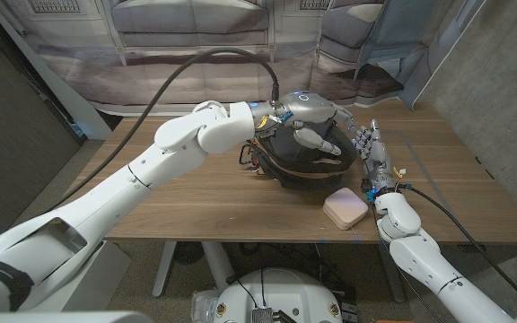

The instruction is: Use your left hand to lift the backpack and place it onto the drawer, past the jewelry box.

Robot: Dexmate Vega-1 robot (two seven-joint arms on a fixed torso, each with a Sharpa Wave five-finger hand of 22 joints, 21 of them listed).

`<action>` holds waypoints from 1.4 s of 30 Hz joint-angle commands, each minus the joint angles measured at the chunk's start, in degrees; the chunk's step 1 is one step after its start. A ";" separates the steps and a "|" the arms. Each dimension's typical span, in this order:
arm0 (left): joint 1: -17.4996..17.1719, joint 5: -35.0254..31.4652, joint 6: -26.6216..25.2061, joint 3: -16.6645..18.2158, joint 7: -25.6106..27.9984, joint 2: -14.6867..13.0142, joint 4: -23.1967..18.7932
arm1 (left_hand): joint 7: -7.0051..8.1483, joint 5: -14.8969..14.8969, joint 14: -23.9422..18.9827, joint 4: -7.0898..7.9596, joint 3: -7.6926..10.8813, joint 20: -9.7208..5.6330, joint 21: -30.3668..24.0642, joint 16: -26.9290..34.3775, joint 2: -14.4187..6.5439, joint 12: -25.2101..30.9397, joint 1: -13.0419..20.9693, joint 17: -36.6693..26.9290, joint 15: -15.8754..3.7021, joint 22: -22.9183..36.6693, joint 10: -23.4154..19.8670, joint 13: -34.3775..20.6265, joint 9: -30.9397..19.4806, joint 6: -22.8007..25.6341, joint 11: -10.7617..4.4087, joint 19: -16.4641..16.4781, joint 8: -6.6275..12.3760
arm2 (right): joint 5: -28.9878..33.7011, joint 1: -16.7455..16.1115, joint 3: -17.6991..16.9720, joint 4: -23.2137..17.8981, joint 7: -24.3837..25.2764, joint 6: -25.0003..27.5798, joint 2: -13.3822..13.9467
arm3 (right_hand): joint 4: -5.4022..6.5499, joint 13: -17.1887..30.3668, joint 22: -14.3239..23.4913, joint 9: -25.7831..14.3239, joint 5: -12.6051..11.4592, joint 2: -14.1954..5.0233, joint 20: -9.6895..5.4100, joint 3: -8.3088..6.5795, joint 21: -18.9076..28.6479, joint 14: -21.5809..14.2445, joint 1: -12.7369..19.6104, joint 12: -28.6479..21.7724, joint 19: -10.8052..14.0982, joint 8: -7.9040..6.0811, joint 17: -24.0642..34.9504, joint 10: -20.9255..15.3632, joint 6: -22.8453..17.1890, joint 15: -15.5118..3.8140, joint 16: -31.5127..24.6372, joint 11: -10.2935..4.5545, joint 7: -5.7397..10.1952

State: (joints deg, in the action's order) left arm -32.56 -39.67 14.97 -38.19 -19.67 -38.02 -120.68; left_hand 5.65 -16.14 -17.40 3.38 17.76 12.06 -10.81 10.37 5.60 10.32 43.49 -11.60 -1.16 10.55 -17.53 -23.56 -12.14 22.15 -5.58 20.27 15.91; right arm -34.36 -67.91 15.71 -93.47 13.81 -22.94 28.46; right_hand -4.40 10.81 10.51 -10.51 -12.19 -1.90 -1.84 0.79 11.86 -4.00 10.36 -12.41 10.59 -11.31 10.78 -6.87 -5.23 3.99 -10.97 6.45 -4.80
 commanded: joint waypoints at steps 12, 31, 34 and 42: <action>-1.78 2.46 0.10 1.83 5.04 0.33 0.53 | 1.01 -1.08 4.87 3.80 -2.23 0.36 0.12 0.21 -1.24 0.47 -5.64 -0.33 -0.05 0.15 3.79 1.46 -0.36 -3.25 -0.06 -3.92 -1.87 | -0.39 0.19 -0.31 -0.18 -0.50 0.35 0.57 | 0.04 0.06 0.22 -0.22 -0.14 -0.49 -0.07 0.42 0.03 -0.59 0.39 -0.40 0.52 -0.06 0.21 -0.67 -0.47 -0.26 -0.16 -0.10 0.02; -3.59 4.17 0.71 3.10 9.33 0.08 1.01 | 1.56 -1.76 3.64 5.08 -3.63 0.19 -0.47 1.23 -1.77 1.44 -8.81 -0.21 -0.84 0.17 2.81 2.57 -0.44 -2.77 -0.29 -4.21 -1.89 | -0.25 -0.22 -0.20 -0.67 -0.09 0.60 0.50 | 0.03 0.06 0.22 -0.22 -0.14 -0.53 -0.15 0.50 0.01 -0.61 0.42 -0.35 0.56 -0.07 0.21 -0.68 -0.57 -0.16 -0.13 -0.05 -0.17; -4.10 3.90 -0.49 3.24 9.10 0.09 0.21 | 1.58 -1.80 3.57 5.06 -3.64 0.19 -0.49 1.25 -1.83 1.49 -8.82 -0.20 -0.80 0.16 2.70 2.63 -0.44 -2.75 -0.30 -4.21 -1.90 | -0.52 -0.24 -0.12 -0.57 -0.39 0.52 0.41 | 0.03 0.07 0.22 -0.22 -0.14 -0.54 -0.15 0.52 0.00 -0.58 0.43 -0.34 0.56 -0.05 0.21 -0.68 -0.55 -0.18 -0.11 -0.05 -0.19; -3.49 6.88 0.46 3.01 9.13 0.80 1.78 | 1.55 -1.96 2.89 4.97 -3.65 0.20 -0.52 1.49 -2.02 1.57 -8.85 -0.15 -0.84 0.15 2.51 2.85 -0.42 -2.53 -0.30 -4.31 -1.85 | -0.53 -0.83 -0.50 -1.86 0.15 1.61 1.26 | 0.03 0.07 0.23 -0.22 -0.15 -0.57 -0.14 0.54 0.00 -0.63 0.44 -0.33 0.57 -0.04 0.21 -0.70 -0.54 -0.12 -0.12 -0.02 -0.22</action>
State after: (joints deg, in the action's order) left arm -36.14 -35.59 15.09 -35.16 -10.89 -37.81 -119.97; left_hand 7.06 -17.81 -13.87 8.28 13.92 12.38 -11.03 11.28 3.68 11.49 34.93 -11.71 -1.74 10.53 -14.53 -20.71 -12.39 19.17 -5.98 16.11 13.59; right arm -34.71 -68.25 15.38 -94.43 13.60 -22.20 29.16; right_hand -4.17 10.79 10.51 -10.51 -12.19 -2.13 -1.84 1.02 11.86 -3.99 10.59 -12.41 10.59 -11.31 10.78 -7.16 -5.22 3.99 -10.97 6.14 -4.81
